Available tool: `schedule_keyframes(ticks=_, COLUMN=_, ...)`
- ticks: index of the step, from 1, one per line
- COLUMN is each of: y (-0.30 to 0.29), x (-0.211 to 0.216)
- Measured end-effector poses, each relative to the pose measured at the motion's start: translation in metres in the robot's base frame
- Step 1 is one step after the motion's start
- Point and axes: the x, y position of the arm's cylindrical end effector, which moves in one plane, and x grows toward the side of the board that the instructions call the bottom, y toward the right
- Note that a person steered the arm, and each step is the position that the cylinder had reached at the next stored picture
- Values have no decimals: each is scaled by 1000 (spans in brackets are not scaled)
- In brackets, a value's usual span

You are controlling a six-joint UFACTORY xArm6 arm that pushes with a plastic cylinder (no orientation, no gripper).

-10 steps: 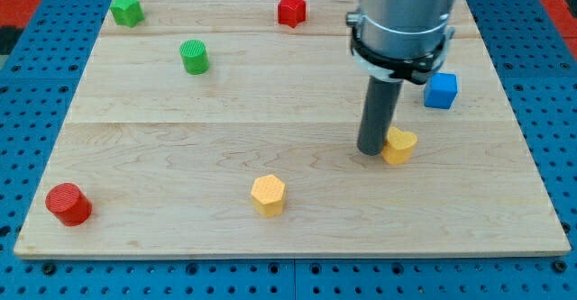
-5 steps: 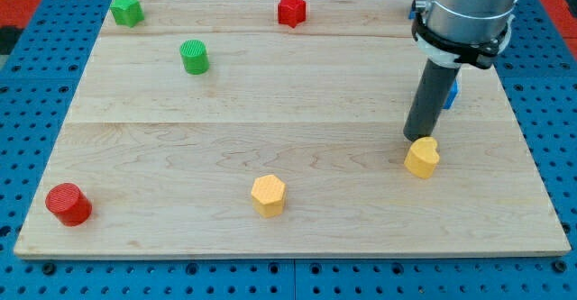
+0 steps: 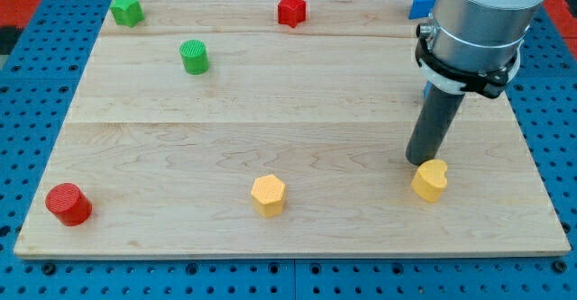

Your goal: Push the yellow heart towards the bottom right

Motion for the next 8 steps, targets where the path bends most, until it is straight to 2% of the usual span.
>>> schedule_keyframes(ticks=3, y=-33, x=11)
schedule_keyframes(ticks=8, y=5, x=52)
